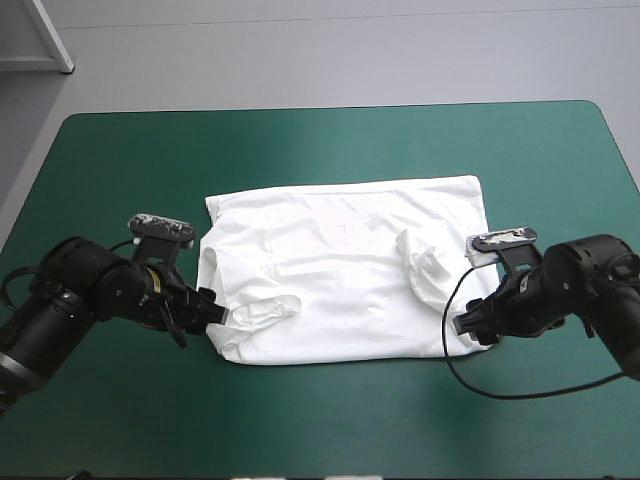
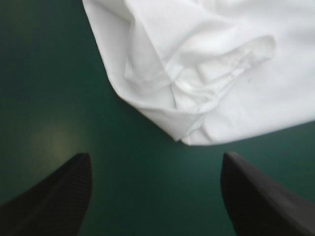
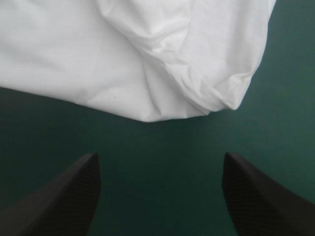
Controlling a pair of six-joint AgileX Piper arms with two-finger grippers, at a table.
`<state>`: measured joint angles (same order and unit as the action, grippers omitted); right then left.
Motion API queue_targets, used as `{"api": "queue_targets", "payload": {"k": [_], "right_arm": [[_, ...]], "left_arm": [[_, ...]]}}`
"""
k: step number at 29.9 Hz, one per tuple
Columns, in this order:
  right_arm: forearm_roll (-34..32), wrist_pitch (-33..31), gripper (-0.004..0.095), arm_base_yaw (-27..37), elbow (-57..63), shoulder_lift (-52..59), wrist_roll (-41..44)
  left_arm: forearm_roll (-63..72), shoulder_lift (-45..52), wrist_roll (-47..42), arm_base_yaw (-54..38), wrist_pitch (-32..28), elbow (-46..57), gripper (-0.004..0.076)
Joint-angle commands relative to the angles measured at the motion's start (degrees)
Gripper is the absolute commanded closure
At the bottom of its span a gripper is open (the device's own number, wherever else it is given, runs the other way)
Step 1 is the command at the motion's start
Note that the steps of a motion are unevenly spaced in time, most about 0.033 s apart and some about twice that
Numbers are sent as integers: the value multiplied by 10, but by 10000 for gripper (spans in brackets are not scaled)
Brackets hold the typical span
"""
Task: Fold the cloth
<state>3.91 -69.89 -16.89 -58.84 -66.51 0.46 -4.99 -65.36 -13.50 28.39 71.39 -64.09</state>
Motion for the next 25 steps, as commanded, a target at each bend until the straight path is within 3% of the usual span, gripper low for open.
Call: {"api": "queue_targets", "payload": {"k": [1,7,18,25], "right_arm": [[-11,-15,260,-1,-7,46,0],[-17,-15,262,-1,-7,84,1],[-26,-11,262,-1,46,86,3],[-39,83,262,-1,118,81,2]], "left_arm": [[4,11,-19,2,-18,50,195],[26,-10,-33,2,-177,147,195],[18,-171,-30,2,-233,151,195],[34,-206,-29,2,-264,151,224]]}}
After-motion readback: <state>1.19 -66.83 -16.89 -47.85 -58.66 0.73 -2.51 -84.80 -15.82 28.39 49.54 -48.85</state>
